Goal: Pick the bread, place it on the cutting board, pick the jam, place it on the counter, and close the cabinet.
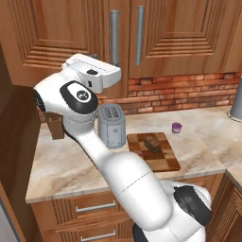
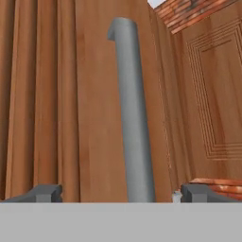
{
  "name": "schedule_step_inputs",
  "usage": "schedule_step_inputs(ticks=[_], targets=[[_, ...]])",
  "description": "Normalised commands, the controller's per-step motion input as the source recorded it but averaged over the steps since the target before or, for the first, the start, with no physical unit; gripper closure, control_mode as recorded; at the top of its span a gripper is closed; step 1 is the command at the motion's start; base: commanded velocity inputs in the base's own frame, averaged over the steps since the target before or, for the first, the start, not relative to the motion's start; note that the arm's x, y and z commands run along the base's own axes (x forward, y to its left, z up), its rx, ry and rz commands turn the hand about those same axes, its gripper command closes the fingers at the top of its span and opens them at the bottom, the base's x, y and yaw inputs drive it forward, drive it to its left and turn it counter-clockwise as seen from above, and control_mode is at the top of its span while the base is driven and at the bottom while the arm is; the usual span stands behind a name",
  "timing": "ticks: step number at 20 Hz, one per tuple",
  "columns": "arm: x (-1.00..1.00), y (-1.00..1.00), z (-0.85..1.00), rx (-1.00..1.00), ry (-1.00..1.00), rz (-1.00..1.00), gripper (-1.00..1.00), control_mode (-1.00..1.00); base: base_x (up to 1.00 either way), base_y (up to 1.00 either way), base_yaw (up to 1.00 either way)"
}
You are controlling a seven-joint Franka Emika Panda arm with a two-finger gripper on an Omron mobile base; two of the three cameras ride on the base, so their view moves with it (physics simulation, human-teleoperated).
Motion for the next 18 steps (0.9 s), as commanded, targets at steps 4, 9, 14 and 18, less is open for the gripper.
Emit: schedule_step_inputs(ticks=[4, 9, 14, 18], targets=[[0.37, -0.5, 0.0, 0.01, 0.0, 0.01, -1.0, -1.0, 0.0, 0.0, 0.0], [0.31, -0.46, 0.0, 0.01, 0.0, 0.01, -1.0, -1.0, 0.0, 0.0, 0.0], [0.29, -0.45, 0.0, 0.0, 0.0, 0.01, -1.0, -1.0, 0.0, 0.0, 0.0], [0.3, -0.49, 0.0, 0.01, 0.0, 0.01, -1.0, -1.0, 0.0, 0.0, 0.0]])
